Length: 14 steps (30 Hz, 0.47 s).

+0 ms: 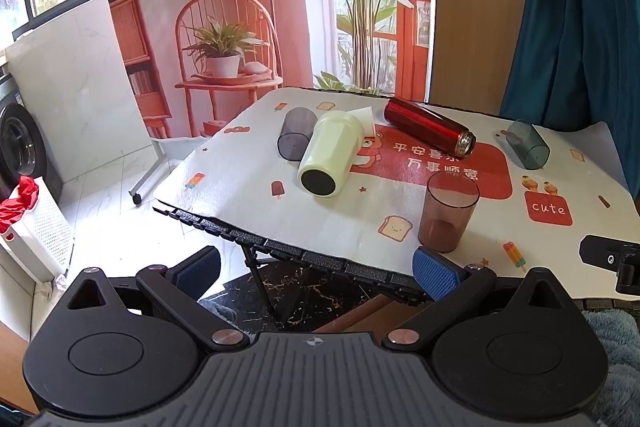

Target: Flip cup upright

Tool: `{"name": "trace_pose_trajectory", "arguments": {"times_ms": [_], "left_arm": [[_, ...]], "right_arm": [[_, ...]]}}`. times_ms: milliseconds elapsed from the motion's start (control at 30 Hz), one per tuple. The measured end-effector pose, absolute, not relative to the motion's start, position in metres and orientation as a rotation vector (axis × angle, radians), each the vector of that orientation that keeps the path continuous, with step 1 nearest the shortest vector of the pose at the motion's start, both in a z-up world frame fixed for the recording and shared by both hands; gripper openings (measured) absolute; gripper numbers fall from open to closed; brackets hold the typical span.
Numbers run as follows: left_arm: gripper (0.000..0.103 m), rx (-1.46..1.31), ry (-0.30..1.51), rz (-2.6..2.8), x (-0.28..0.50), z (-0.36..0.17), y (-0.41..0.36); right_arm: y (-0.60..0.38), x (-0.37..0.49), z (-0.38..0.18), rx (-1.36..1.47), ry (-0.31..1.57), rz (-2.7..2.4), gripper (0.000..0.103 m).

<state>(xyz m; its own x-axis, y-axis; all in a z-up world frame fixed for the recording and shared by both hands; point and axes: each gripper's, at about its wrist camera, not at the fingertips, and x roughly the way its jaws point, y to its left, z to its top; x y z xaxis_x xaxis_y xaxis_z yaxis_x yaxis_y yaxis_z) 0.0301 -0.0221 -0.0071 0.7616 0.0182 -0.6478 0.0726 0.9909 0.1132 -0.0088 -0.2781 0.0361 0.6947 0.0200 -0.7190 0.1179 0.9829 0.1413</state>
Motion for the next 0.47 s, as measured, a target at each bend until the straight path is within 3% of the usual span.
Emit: {"name": "trace_pose_trajectory", "arguments": {"times_ms": [467], "left_arm": [[0.103, 0.134, 0.694, -0.040, 0.0267, -0.0064, -0.0204]], "right_arm": [[-0.2783, -0.0085, 0.0360, 0.183, 0.803, -0.055, 0.103]]}}
